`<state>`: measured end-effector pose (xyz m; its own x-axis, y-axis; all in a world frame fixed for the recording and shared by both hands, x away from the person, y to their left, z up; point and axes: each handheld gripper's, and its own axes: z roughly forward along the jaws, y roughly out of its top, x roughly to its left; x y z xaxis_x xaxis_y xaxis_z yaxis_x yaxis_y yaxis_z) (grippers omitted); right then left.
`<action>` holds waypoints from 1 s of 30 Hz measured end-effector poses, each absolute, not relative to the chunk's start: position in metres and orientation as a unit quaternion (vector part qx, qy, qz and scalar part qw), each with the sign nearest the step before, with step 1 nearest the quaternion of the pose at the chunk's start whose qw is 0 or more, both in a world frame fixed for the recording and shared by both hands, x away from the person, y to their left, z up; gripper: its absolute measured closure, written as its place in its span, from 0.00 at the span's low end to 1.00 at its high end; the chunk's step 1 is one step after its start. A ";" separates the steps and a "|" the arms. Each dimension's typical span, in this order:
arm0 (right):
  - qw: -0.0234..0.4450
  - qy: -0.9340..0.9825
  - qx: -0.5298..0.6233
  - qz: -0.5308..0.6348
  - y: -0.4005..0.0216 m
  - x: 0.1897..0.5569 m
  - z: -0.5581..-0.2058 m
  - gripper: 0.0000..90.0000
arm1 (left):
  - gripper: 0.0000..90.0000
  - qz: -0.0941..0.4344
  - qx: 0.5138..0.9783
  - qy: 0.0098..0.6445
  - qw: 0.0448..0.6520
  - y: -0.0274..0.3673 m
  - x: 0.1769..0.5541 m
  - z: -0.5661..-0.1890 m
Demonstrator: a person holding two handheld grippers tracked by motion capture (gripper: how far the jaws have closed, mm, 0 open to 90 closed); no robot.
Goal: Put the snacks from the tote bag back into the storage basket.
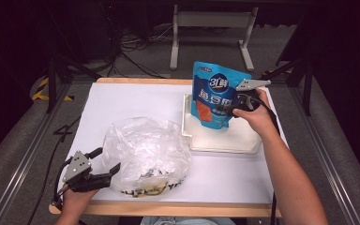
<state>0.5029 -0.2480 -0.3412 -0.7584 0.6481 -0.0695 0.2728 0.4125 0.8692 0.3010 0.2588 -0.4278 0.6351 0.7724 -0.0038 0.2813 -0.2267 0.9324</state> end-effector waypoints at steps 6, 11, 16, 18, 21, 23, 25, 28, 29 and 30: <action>0.215 0.808 0.291 0.465 -0.254 0.494 -0.332 0.17 | 0.17 0.242 0.744 0.354 0.512 0.259 0.301 -0.427; 0.225 0.801 0.298 0.468 -0.266 0.483 -0.323 0.16 | 0.17 0.243 0.744 0.355 0.512 0.259 0.301 -0.427; 0.226 0.795 0.303 0.475 -0.277 0.470 -0.317 0.15 | 0.17 0.244 0.743 0.356 0.512 0.259 0.301 -0.427; 0.227 0.793 0.303 0.477 -0.280 0.465 -0.315 0.15 | 0.17 0.245 0.743 0.356 0.511 0.259 0.301 -0.427; 0.228 0.786 0.307 0.486 -0.288 0.449 -0.311 0.14 | 0.17 0.245 0.742 0.357 0.512 0.259 0.301 -0.427; 0.224 0.784 0.308 0.491 -0.291 0.442 -0.310 0.14 | 0.17 0.246 0.743 0.356 0.511 0.259 0.301 -0.427; 0.227 0.784 0.308 0.489 -0.294 0.432 -0.309 0.14 | 0.17 0.246 0.742 0.357 0.511 0.258 0.300 -0.427; 0.224 0.782 0.308 0.494 -0.298 0.420 -0.308 0.14 | 0.17 0.248 0.743 0.356 0.511 0.258 0.300 -0.426; 0.222 0.782 0.307 0.496 -0.298 0.417 -0.308 0.14 | 0.17 0.249 0.743 0.355 0.510 0.258 0.300 -0.426; 0.222 0.783 0.305 0.495 -0.299 0.412 -0.308 0.14 | 0.17 0.248 0.744 0.355 0.509 0.258 0.300 -0.426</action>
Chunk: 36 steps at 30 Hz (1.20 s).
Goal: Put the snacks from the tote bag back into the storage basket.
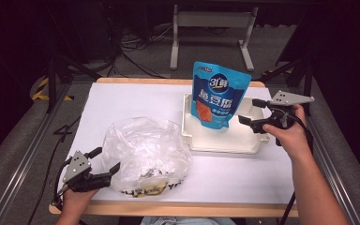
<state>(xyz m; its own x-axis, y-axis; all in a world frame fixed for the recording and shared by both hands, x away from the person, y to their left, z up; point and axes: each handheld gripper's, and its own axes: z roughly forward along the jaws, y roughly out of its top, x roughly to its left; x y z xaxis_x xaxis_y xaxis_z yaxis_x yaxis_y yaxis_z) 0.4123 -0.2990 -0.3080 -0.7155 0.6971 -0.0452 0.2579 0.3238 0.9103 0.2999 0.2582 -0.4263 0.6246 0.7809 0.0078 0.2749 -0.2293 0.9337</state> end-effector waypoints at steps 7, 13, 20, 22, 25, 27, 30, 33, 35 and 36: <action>0.211 0.794 0.296 0.486 -0.298 0.388 -0.310 0.14 | 0.17 0.250 0.743 0.354 0.509 0.258 0.299 -0.426; 0.199 0.799 0.287 0.490 -0.295 0.368 -0.317 0.14 | 0.17 0.252 0.742 0.354 0.511 0.259 0.299 -0.425; 0.197 0.807 0.272 0.486 -0.285 0.350 -0.326 0.14 | 0.17 0.253 0.742 0.353 0.511 0.259 0.298 -0.424; 0.194 0.810 0.266 0.485 -0.282 0.345 -0.330 0.13 | 0.17 0.251 0.743 0.352 0.511 0.259 0.298 -0.424; 0.190 0.814 0.253 0.488 -0.276 0.339 -0.335 0.13 | 0.17 0.251 0.742 0.353 0.512 0.259 0.298 -0.424; 0.190 0.813 0.249 0.491 -0.273 0.334 -0.340 0.13 | 0.17 0.251 0.742 0.352 0.511 0.259 0.298 -0.424; 0.182 0.815 0.245 0.493 -0.269 0.330 -0.350 0.12 | 0.17 0.252 0.742 0.351 0.512 0.259 0.297 -0.423; 0.183 0.818 0.245 0.487 -0.268 0.329 -0.357 0.12 | 0.17 0.252 0.742 0.352 0.512 0.259 0.297 -0.423; 0.178 0.817 0.245 0.491 -0.266 0.327 -0.365 0.12 | 0.17 0.251 0.741 0.352 0.513 0.259 0.297 -0.423; 0.178 0.817 0.245 0.490 -0.265 0.327 -0.368 0.12 | 0.17 0.252 0.742 0.351 0.513 0.259 0.297 -0.423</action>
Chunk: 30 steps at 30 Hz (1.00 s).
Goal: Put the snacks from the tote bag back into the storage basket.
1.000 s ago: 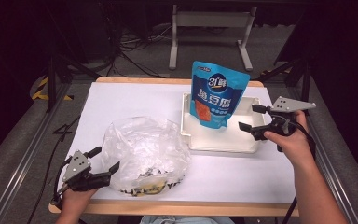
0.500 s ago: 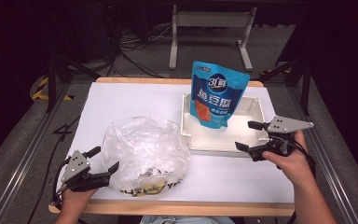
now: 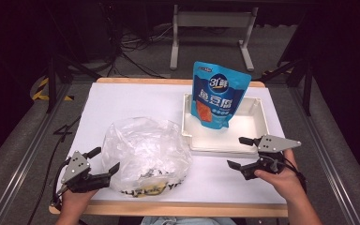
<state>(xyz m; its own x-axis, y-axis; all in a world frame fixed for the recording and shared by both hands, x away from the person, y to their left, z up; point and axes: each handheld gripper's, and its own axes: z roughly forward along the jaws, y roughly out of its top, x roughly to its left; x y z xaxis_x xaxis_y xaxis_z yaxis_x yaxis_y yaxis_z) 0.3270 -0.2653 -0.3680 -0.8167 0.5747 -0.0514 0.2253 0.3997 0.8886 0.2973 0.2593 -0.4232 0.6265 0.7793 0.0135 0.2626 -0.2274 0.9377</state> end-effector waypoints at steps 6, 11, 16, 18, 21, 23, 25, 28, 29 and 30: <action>0.175 0.819 0.249 0.487 -0.262 0.324 -0.390 0.12 | 0.17 0.251 0.743 0.350 0.512 0.260 0.298 -0.423; 0.171 0.820 0.258 0.482 -0.261 0.325 -0.406 0.11 | 0.16 0.250 0.744 0.347 0.514 0.261 0.299 -0.424; 0.165 0.818 0.271 0.480 -0.261 0.329 -0.423 0.09 | 0.15 0.245 0.742 0.347 0.519 0.262 0.299 -0.424; 0.166 0.818 0.276 0.476 -0.262 0.331 -0.428 0.08 | 0.15 0.244 0.742 0.347 0.519 0.262 0.299 -0.424; 0.169 0.816 0.290 0.470 -0.265 0.333 -0.433 0.06 | 0.13 0.245 0.742 0.346 0.520 0.262 0.298 -0.423; 0.173 0.814 0.299 0.467 -0.266 0.334 -0.436 0.06 | 0.12 0.242 0.744 0.345 0.518 0.261 0.299 -0.423; 0.171 0.813 0.309 0.463 -0.267 0.335 -0.438 0.06 | 0.11 0.237 0.745 0.345 0.520 0.260 0.299 -0.423; 0.171 0.815 0.314 0.455 -0.267 0.336 -0.443 0.06 | 0.09 0.234 0.746 0.346 0.519 0.260 0.300 -0.423; 0.172 0.817 0.316 0.451 -0.267 0.336 -0.444 0.06 | 0.08 0.231 0.747 0.346 0.519 0.261 0.301 -0.423; 0.172 0.818 0.315 0.450 -0.267 0.336 -0.444 0.06 | 0.07 0.231 0.745 0.347 0.521 0.261 0.301 -0.423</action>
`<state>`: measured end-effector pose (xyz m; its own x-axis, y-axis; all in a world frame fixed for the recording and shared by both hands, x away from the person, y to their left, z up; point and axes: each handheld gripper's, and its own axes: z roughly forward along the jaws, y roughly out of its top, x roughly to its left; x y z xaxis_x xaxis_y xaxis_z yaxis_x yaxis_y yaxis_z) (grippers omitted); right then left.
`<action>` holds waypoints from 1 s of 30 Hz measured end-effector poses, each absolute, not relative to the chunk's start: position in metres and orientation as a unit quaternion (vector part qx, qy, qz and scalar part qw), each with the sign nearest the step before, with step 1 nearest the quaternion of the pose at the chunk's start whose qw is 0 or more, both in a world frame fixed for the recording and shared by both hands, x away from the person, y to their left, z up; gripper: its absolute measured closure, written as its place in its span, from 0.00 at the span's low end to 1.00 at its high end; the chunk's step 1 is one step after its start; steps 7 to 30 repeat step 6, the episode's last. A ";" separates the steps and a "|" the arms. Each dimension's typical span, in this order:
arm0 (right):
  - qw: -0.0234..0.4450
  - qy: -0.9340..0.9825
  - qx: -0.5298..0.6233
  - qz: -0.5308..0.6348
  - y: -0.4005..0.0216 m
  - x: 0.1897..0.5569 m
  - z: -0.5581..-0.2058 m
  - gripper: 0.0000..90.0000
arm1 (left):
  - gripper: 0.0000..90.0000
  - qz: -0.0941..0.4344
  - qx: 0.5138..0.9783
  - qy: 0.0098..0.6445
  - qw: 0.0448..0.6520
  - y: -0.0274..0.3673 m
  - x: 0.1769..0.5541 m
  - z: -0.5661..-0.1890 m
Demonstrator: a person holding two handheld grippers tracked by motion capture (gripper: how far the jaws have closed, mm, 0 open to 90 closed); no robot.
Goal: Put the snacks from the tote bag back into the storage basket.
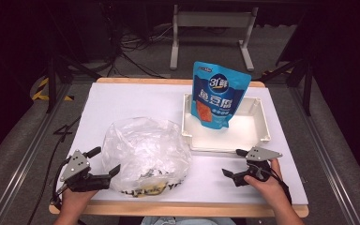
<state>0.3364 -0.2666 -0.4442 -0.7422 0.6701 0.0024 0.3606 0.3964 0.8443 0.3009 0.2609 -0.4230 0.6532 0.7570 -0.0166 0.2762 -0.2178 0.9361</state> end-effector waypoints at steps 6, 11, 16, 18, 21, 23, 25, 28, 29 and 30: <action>0.171 0.820 0.313 0.448 -0.266 0.336 -0.444 0.06 | 0.05 0.228 0.739 0.351 0.528 0.262 0.301 -0.423; 0.171 0.820 0.313 0.448 -0.266 0.336 -0.444 0.06 | 0.05 0.228 0.739 0.351 0.528 0.262 0.301 -0.423; 0.171 0.820 0.313 0.448 -0.266 0.336 -0.444 0.06 | 0.05 0.228 0.739 0.351 0.528 0.262 0.301 -0.423; 0.171 0.820 0.313 0.448 -0.266 0.336 -0.444 0.06 | 0.05 0.228 0.739 0.351 0.528 0.262 0.301 -0.423; 0.171 0.820 0.313 0.448 -0.266 0.336 -0.444 0.06 | 0.05 0.228 0.739 0.351 0.528 0.262 0.301 -0.423; 0.171 0.820 0.313 0.448 -0.266 0.336 -0.444 0.06 | 0.05 0.228 0.739 0.351 0.528 0.262 0.301 -0.423; 0.171 0.820 0.313 0.448 -0.266 0.336 -0.444 0.06 | 0.05 0.228 0.739 0.351 0.528 0.262 0.301 -0.423; 0.171 0.820 0.313 0.448 -0.266 0.336 -0.444 0.06 | 0.05 0.228 0.739 0.351 0.528 0.262 0.301 -0.423; 0.171 0.820 0.313 0.448 -0.266 0.336 -0.444 0.06 | 0.05 0.228 0.739 0.351 0.528 0.262 0.301 -0.423; 0.171 0.820 0.313 0.448 -0.266 0.336 -0.444 0.06 | 0.05 0.228 0.739 0.351 0.528 0.262 0.301 -0.423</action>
